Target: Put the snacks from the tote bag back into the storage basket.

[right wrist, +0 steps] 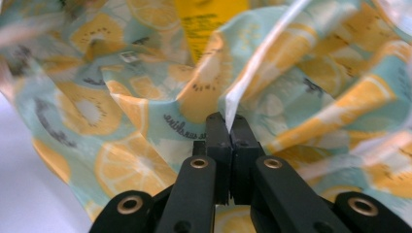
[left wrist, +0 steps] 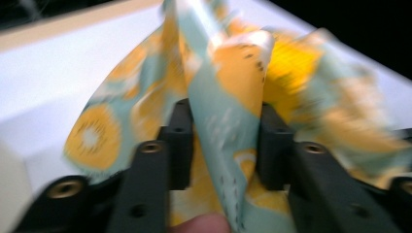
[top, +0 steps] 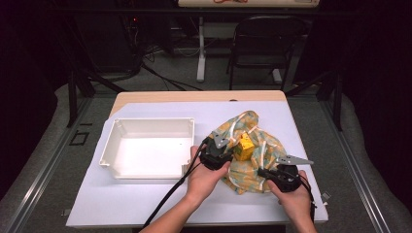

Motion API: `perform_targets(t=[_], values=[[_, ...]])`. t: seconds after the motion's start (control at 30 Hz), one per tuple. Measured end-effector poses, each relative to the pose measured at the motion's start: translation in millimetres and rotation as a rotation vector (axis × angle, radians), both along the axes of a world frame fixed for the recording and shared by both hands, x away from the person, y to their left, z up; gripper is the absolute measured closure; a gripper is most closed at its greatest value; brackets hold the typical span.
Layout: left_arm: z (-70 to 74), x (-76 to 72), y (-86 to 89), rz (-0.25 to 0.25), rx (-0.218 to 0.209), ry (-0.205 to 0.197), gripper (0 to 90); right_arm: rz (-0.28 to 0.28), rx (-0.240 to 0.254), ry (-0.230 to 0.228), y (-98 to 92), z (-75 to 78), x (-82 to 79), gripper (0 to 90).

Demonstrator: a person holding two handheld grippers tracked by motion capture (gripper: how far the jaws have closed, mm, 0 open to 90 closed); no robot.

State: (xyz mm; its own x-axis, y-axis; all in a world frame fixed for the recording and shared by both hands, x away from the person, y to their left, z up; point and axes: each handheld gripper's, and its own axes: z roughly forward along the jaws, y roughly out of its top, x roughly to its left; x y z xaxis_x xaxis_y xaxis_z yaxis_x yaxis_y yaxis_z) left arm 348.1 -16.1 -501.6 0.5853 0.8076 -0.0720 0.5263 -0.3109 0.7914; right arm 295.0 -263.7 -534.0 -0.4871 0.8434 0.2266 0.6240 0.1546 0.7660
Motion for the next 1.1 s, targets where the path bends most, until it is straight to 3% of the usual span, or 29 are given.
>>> perform_targets(t=[0.03,0.07,0.2,0.27,0.3,0.4,0.47,0.63,0.67,0.7,0.73,0.77,0.8,0.87,0.93,0.97,1.03,1.07,1.1], values=[[0.0,0.0,0.0,0.000,0.000,0.000,76.8,-0.006,-0.004,0.006,-3.5,-0.7,1.1,89.4],[-12.4,-1.2,2.3,0.024,0.024,0.009,78.6,-0.014,-0.006,0.012,-7.1,-1.3,2.0,89.4],[-33.9,-8.5,6.3,0.033,0.072,0.026,82.5,-0.062,0.020,0.030,-21.2,-4.4,5.1,88.7],[-52.1,-14.1,10.4,0.031,0.078,0.055,82.8,-0.083,0.023,0.041,-25.9,-6.3,5.9,88.5],[-52.1,-14.1,10.4,0.031,0.078,0.055,82.9,-0.087,0.017,0.053,-29.0,-7.3,6.4,88.3],[-63.1,-16.7,13.7,0.033,0.059,0.054,82.9,-0.096,0.014,0.066,-31.0,-8.9,7.0,88.2],[-63.5,-17.1,17.4,0.024,0.029,0.055,83.0,-0.095,-0.007,0.083,-31.0,-11.1,7.6,87.0],[-65.1,-13.1,22.2,0.013,-0.013,0.095,83.4,-0.102,-0.003,0.085,-31.2,-12.5,7.0,77.7],[-66.1,-12.3,24.1,0.017,-0.039,0.098,83.8,-0.114,0.020,0.053,-32.9,-9.1,4.9,68.9],[-66.1,-12.3,24.1,0.017,-0.039,0.098,83.9,-0.114,0.020,0.053,-32.9,-9.1,4.9,68.9],[-65.5,-14.4,23.0,0.010,-0.025,0.084,84.1,-0.129,0.034,-0.005,-34.9,-2.5,1.3,56.3],[-65.5,-14.4,23.0,0.010,-0.025,0.084,84.1,-0.136,0.024,-0.033,-36.5,1.5,-0.7,52.3],[-65.1,-15.4,22.2,0.006,-0.013,0.073,84.1,-0.136,0.024,-0.033,-36.5,1.5,-0.7,52.3],[-65.0,-17.0,21.8,0.007,-0.011,0.056,84.1,-0.174,0.022,-0.120,-39.2,12.4,-6.9,41.8],[-65.0,-17.2,22.0,0.009,-0.017,0.058,83.9,-0.191,0.020,-0.146,-40.1,16.9,-9.4,40.3],[-65.0,-17.1,22.3,0.010,-0.021,0.061,83.7,-0.209,0.027,-0.204,-40.7,27.1,-13.6,37.9],[-64.8,-17.0,22.6,0.004,-0.022,0.063,83.1,-0.226,0.017,-0.248,-39.6,34.8,-16.0,35.6],[-64.8,-17.0,22.6,0.004,-0.022,0.063,82.9,-0.226,0.017,-0.248,-39.6,34.8,-16.0,35.6],[-64.6,-17.0,22.9,-0.002,-0.017,0.061,82.7,-0.242,0.014,-0.286,-36.3,43.2,-17.9,35.6]])
